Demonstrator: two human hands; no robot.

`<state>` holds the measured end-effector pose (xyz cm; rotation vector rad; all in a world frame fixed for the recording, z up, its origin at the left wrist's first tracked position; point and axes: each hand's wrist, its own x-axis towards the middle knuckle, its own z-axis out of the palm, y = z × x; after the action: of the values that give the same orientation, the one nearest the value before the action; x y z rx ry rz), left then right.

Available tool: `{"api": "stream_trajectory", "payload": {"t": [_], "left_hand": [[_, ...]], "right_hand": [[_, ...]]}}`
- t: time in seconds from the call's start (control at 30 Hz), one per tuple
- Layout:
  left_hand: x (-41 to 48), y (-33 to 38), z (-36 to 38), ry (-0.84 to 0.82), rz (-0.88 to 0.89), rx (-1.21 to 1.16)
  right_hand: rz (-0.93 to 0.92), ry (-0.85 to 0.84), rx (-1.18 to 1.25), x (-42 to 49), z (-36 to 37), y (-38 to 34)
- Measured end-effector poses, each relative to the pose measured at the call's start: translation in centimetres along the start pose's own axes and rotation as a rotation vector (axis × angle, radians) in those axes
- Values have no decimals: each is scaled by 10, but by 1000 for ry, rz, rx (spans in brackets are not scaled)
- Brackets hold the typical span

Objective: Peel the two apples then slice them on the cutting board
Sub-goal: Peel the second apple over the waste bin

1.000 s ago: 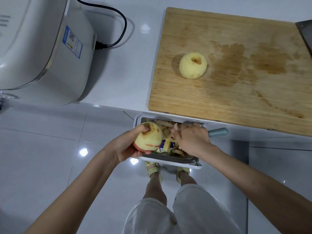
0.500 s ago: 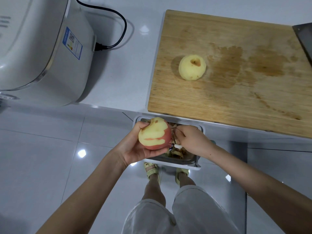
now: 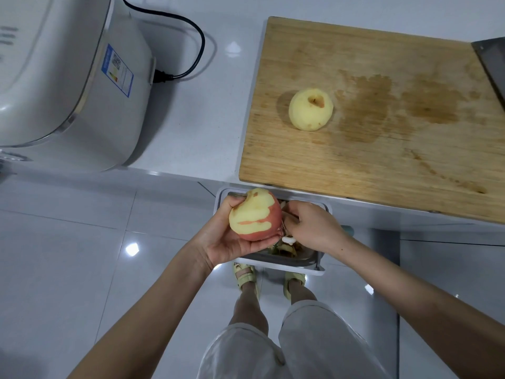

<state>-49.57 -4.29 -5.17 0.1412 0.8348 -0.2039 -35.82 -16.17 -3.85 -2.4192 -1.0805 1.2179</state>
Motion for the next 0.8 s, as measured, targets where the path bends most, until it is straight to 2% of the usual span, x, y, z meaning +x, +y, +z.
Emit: {"api": "stream_trajectory", "payload": {"t": [0.13, 0.23, 0.47, 0.6, 0.8], "left_hand": [[2, -1, 1, 45, 2, -59], [3, -1, -1, 0, -37, -77], [5, -6, -4, -21, -30, -95], [5, -7, -4, -32, -58, -117], [3, -8, -3, -43, -86, -179]], "right_hand": [[-45, 21, 93, -2, 1, -1], [-47, 46, 138, -3, -1, -4], [15, 70, 178, -1, 0, 0], [76, 25, 180, 0, -2, 2], [217, -53, 456, -3, -4, 1]]}}
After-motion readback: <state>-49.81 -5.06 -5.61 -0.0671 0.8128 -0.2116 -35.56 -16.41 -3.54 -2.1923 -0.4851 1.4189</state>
